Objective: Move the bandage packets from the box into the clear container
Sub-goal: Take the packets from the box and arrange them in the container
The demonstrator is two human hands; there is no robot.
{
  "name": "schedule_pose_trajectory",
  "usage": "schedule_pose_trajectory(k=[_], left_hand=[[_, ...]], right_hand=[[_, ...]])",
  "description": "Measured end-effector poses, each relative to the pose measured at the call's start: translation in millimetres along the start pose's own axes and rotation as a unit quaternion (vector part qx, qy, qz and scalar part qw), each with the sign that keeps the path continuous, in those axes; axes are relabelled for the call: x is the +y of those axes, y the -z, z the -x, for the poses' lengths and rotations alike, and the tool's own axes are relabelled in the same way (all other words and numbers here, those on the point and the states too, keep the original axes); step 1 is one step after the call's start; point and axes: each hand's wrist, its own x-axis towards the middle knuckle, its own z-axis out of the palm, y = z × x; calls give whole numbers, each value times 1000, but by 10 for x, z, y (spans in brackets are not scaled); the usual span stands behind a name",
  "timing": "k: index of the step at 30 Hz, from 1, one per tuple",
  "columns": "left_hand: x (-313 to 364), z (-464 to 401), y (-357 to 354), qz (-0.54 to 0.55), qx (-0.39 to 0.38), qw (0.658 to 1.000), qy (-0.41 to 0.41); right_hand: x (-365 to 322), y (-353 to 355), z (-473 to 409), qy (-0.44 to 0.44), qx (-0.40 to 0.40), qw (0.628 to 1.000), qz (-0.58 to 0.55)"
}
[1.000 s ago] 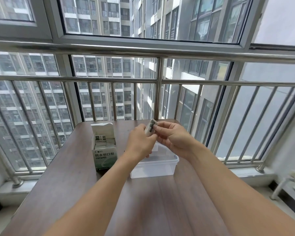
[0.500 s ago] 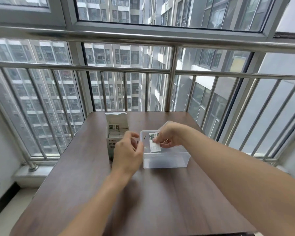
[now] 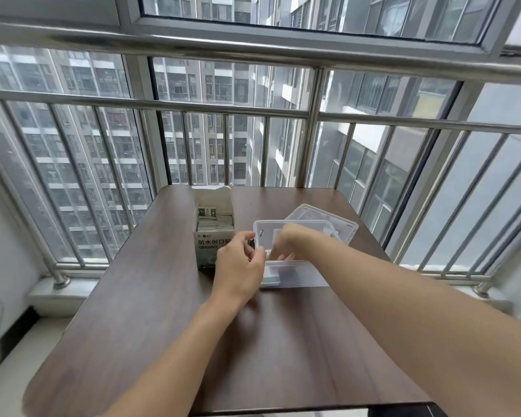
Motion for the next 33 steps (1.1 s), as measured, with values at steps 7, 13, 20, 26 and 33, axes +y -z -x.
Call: schedule_pose_trajectory(k=[7, 13, 20, 26, 33], left_hand=[[-21, -29, -4, 6, -12, 1000, 17], [-32, -79, 13, 3, -33, 999, 23], [-44, -119, 8, -3, -42, 999, 33], [-56, -136, 6, -2, -39, 999, 29], [-40, -146, 34, -4, -48, 998, 33]], right_hand=[[11, 34, 76, 31, 4, 999, 23], [38, 56, 98, 29, 16, 999, -34], [35, 50, 155, 72, 3, 997, 13], [50, 10, 145, 117, 27, 993, 4], [-32, 17, 199, 104, -29, 992, 69]])
